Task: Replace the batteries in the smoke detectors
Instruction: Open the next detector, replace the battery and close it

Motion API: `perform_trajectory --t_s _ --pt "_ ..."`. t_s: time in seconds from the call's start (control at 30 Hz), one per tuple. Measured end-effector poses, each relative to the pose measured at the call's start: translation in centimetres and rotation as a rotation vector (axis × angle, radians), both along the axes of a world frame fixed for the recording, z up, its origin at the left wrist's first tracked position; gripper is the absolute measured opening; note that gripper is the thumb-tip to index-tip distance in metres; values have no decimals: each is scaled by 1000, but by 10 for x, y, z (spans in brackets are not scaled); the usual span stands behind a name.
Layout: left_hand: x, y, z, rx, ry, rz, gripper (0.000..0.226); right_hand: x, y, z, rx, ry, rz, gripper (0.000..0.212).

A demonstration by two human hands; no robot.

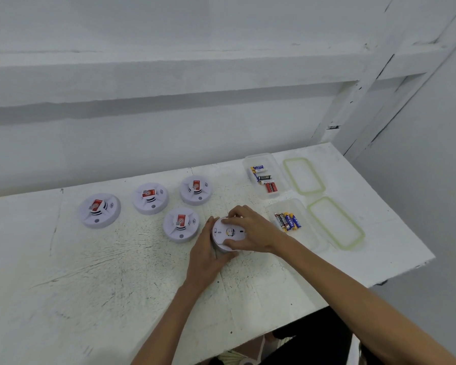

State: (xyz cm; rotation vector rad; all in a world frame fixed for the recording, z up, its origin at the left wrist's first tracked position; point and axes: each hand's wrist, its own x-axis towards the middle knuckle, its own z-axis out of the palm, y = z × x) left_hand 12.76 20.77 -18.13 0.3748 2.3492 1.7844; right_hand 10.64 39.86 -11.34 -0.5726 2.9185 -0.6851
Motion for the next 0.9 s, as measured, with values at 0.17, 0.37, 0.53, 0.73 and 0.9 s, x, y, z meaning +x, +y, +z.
perform_trajectory --t_s 0.17,0.37,0.53,0.73,0.9 --pt "-1 0 -4 1 -14 0 106 4 -8 -4 14 29 -100 61" --pt "2 2 -1 -8 16 -1 102 11 -16 -6 72 153 -155 60" --pt "4 0 2 -28 8 17 102 13 -23 -14 117 209 -232 62" --pt "5 0 3 -36 2 3 103 17 -30 -16 99 212 -296 63" --pt "5 1 5 -4 25 18 105 22 -18 -16 -187 113 -349 55"
